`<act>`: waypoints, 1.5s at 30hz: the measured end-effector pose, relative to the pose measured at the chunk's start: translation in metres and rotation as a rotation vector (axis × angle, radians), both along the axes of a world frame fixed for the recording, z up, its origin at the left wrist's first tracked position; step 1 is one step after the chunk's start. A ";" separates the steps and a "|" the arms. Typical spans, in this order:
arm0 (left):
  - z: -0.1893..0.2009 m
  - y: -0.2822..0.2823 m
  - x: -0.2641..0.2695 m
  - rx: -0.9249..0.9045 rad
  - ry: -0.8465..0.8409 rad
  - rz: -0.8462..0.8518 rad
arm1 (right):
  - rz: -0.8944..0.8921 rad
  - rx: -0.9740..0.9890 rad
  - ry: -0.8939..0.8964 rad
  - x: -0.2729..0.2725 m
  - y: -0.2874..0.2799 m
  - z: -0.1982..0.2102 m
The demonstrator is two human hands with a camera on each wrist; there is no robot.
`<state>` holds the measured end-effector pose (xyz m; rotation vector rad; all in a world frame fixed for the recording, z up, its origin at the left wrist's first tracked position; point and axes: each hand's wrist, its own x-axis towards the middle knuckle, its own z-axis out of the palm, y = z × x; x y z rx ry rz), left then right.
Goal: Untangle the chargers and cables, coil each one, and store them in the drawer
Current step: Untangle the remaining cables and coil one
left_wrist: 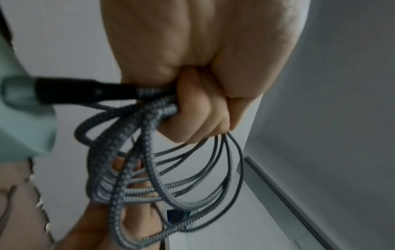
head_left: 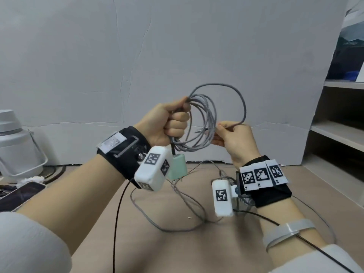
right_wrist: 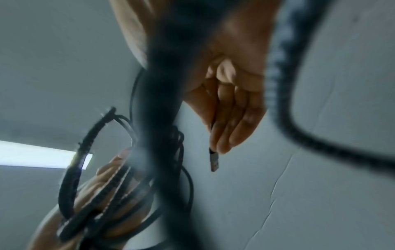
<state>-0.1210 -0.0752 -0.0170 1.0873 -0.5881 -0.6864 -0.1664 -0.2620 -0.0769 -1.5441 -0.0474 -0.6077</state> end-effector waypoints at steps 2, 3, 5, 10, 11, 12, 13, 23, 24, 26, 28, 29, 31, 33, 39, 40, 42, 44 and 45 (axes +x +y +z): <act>-0.002 -0.008 -0.006 -0.010 0.023 -0.042 | 0.177 0.161 0.030 -0.001 0.002 0.001; -0.003 -0.010 -0.008 -0.014 0.037 -0.058 | 0.232 0.237 0.045 -0.001 0.002 0.001; -0.005 -0.012 -0.007 -0.022 0.064 -0.104 | 0.235 0.304 0.039 0.000 0.000 0.001; -0.013 -0.016 0.000 -0.079 0.195 -0.402 | 0.252 0.387 0.046 0.002 -0.003 -0.003; -0.015 -0.017 0.001 -0.103 0.255 -0.475 | 0.369 0.432 0.059 0.001 -0.001 -0.004; -0.016 -0.019 0.002 -0.117 0.299 -0.509 | 0.459 0.464 0.075 -0.001 0.000 -0.004; -0.016 -0.020 0.002 -0.120 0.307 -0.504 | 0.508 0.494 0.098 -0.003 0.001 -0.002; -0.010 -0.023 -0.001 0.277 -0.252 0.262 | 0.585 0.673 0.189 -0.009 0.001 0.008; -0.011 -0.026 -0.002 0.299 -0.306 0.316 | 0.663 0.701 0.175 -0.009 -0.001 0.009; -0.013 -0.029 -0.002 0.344 -0.404 0.409 | 0.736 0.683 0.150 -0.010 -0.003 0.011; -0.014 -0.032 -0.001 0.381 -0.467 0.455 | 0.687 0.553 0.137 -0.013 0.002 0.012; -0.014 -0.033 -0.001 0.396 -0.491 0.458 | 0.623 0.489 0.123 -0.013 0.004 0.011; -0.012 -0.033 -0.002 0.415 -0.513 0.451 | 0.510 0.434 0.111 -0.011 0.007 0.007; -0.009 -0.032 -0.003 0.410 -0.500 0.431 | 0.449 0.392 0.116 -0.006 0.004 0.003; -0.004 -0.023 0.001 0.311 -0.428 0.423 | 0.105 -0.064 0.105 -0.006 0.001 0.002; -0.002 -0.020 0.004 0.287 -0.412 0.454 | 0.046 -0.120 0.114 -0.006 -0.001 0.002; 0.004 -0.009 0.013 0.229 -0.364 0.519 | -0.092 -0.312 0.158 -0.004 -0.008 -0.001; 0.011 0.005 0.023 0.160 -0.297 0.535 | -0.252 -0.693 0.293 0.003 -0.023 -0.007; 0.015 0.011 0.028 0.132 -0.262 0.519 | -0.331 -0.861 0.383 0.005 -0.028 -0.011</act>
